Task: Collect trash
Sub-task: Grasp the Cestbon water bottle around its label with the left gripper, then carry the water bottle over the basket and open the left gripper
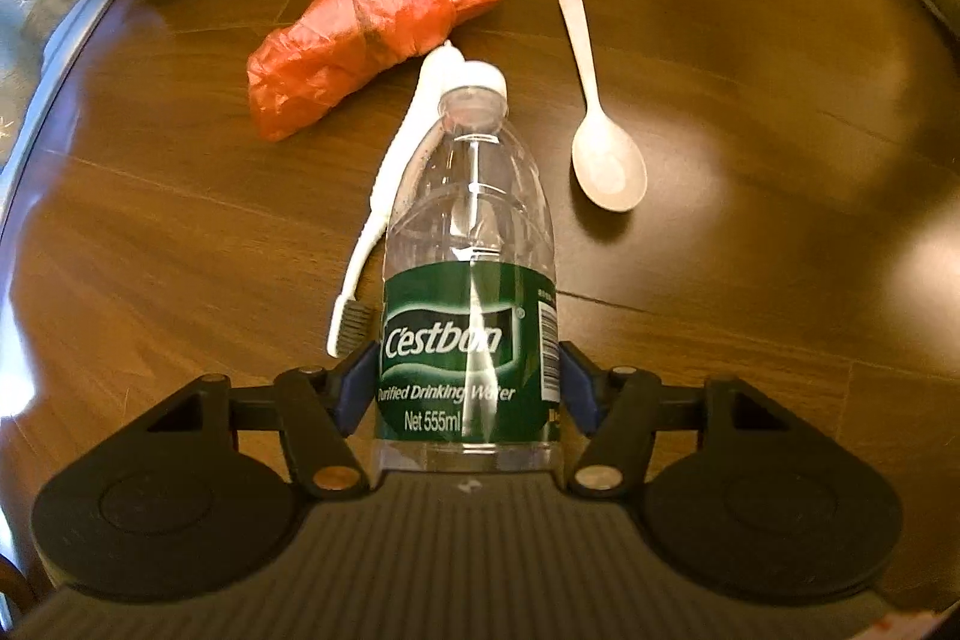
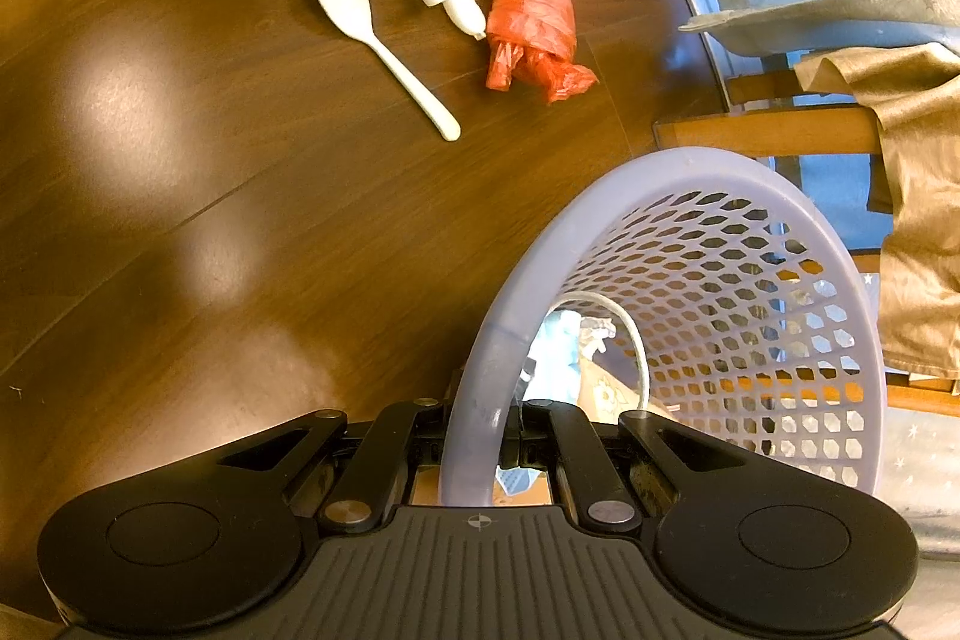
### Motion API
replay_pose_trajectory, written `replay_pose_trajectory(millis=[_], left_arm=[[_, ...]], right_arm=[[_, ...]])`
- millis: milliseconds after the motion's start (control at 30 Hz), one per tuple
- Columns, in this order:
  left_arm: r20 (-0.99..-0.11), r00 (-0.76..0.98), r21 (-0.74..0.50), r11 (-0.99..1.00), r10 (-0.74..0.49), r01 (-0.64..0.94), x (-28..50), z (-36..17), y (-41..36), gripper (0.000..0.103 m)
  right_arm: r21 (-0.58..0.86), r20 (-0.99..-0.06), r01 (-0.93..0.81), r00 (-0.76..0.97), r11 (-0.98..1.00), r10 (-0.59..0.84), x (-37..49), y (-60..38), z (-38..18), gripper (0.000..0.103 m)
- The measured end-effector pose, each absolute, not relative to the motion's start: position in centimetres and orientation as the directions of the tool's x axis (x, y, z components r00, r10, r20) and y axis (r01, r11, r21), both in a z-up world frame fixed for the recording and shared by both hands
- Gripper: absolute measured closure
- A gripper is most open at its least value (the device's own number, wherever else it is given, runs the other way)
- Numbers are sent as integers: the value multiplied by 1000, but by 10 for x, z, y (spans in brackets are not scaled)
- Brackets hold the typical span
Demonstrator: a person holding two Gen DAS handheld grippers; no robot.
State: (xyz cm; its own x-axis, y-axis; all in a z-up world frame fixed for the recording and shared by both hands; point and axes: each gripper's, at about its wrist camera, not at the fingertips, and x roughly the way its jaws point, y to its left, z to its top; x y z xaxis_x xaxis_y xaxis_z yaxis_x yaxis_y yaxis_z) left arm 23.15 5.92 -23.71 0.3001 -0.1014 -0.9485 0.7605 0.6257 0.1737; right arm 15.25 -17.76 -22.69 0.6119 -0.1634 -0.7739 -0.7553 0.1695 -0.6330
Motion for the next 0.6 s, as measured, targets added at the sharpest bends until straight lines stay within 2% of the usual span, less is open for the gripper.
replay_pose_trajectory(millis=[333, 600], left_arm=[[-925, 344, 167, 642, -160, 748, 231, -205, 53, 45], [-882, 397, 143, 660, -253, 738, 236, -152, 31, 45]], right_arm=[[-632, -775, -758, 611, 164, -163, 150, -176, -228, 100], [-632, -775, -758, 612, 161, -159, 148, -174, -228, 101]])
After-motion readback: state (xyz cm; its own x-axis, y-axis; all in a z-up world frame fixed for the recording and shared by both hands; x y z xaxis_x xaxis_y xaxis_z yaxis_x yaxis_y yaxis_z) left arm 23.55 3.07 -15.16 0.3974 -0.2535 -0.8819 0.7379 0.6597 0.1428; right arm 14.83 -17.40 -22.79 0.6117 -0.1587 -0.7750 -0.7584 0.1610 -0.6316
